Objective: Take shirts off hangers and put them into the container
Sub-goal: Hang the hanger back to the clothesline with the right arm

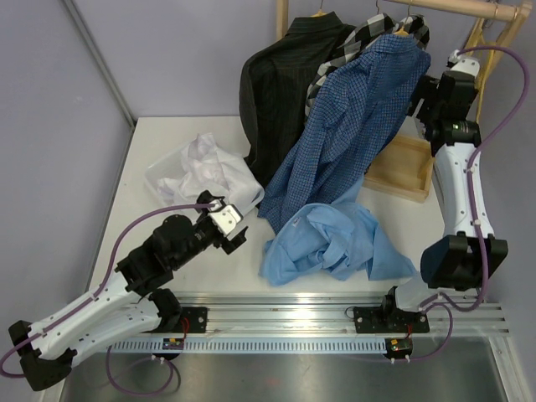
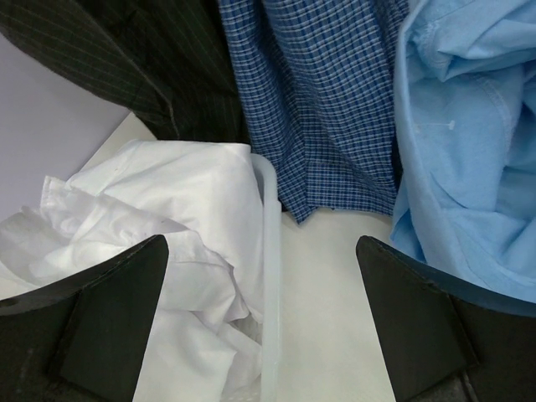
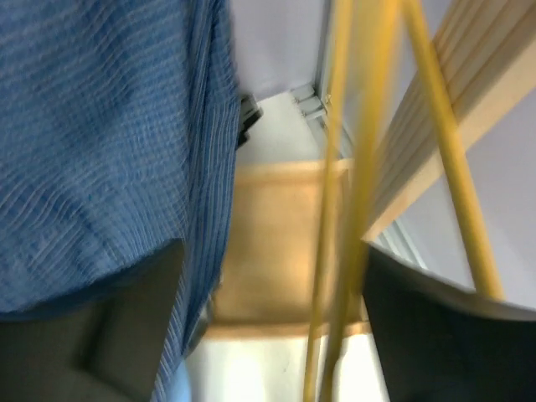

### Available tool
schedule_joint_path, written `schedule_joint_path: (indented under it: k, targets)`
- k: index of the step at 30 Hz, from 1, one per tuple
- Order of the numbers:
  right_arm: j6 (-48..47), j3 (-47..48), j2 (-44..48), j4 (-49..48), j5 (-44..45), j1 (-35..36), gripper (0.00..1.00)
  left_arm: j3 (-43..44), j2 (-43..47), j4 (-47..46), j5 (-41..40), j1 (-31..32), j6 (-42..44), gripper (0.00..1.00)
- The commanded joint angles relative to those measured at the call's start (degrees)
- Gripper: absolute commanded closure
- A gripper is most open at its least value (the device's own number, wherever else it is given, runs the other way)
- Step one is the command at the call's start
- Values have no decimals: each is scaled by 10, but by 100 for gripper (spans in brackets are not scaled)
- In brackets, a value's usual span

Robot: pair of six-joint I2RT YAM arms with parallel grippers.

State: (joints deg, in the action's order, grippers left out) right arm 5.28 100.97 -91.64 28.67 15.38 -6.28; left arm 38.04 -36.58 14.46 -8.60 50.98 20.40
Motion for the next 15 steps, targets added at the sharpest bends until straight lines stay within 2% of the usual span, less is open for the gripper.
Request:
schedule_joint_path:
  k: [1,2,6,11,15]
  targets:
    - [-49,-59,121,-56,-82,0,3,-3,6,-33,63,-2,-9,1]
    - [-79,-92,140,-71,-97,0,1,-5,8,-34,82,-2,-9,1]
    - [-126,-135,216,-54,-183,0,1,-11,9,-36,162,-2,-4,1]
    - [-174,-192,305,0,-224,0,1,-24,12,-48,267,-2,5,1]
    - [-198,-241,355,45,-258,0,1,-21,-4,-72,319,-2,-25,1]
